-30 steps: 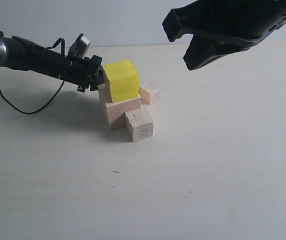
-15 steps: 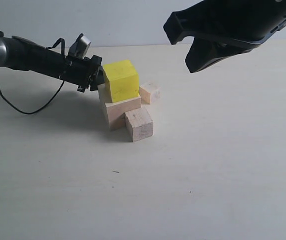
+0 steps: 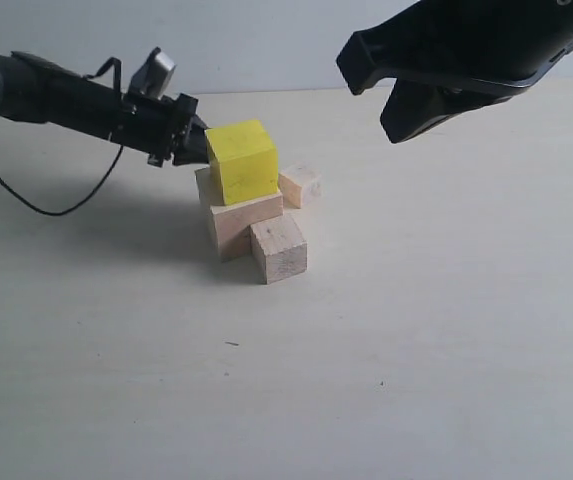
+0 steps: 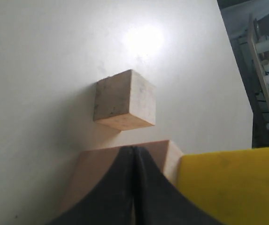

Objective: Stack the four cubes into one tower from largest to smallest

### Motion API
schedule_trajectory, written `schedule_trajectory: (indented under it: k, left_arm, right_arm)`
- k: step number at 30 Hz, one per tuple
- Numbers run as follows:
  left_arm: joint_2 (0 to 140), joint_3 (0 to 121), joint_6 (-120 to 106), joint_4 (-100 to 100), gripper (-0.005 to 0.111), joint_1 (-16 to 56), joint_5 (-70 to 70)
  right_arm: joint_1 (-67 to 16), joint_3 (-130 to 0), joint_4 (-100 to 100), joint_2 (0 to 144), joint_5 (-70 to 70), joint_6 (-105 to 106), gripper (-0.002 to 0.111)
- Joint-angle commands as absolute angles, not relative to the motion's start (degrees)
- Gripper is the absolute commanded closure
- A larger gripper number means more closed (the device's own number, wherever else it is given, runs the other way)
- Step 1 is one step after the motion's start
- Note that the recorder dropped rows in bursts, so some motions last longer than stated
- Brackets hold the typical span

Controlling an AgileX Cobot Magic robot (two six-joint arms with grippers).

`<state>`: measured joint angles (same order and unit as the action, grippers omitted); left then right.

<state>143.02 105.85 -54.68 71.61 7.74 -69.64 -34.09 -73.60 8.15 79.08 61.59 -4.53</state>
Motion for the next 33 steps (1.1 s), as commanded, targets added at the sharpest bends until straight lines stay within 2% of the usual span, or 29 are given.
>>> schedule_trajectory:
  k: [1, 7, 10, 15, 21, 28, 33]
  left_arm:
    - [136.8, 105.8, -53.8, 67.5, 0.107, 5.0, -70.0]
    - [130.9, 98.3, -52.7, 63.0, 0.107, 3.8, -70.0]
    - [126.8, 90.7, -52.7, 61.7, 0.107, 3.9, -66.6]
    - [119.4, 79.7, -54.3, 61.8, 0.107, 3.8, -62.6]
    - [111.3, 70.3, -53.2, 63.0, 0.107, 3.9, -57.8]
    - [107.9, 64.5, -53.2, 63.2, 0.107, 3.9, -55.9]
    - [104.3, 62.5, -53.3, 62.9, 0.107, 3.9, -52.9]
  right_arm:
    - [-34.2, -73.5, 7.4, 78.6, 61.2, -4.3, 0.108]
    - [-34.2, -73.4, 4.2, 78.8, 58.1, -5.0, 0.108]
    - [-34.2, -72.5, -2.3, 79.1, 55.3, -7.9, 0.108]
    - [-29.7, -67.0, -5.5, 83.5, 47.9, -10.1, 0.108]
    - [-24.0, -66.1, 15.9, 98.9, 36.2, 5.5, 0.108]
    - [-21.3, -66.2, 41.0, 106.8, 32.8, 27.1, 0.108]
    - [-21.3, -69.5, 46.8, 110.9, 32.6, 31.7, 0.108]
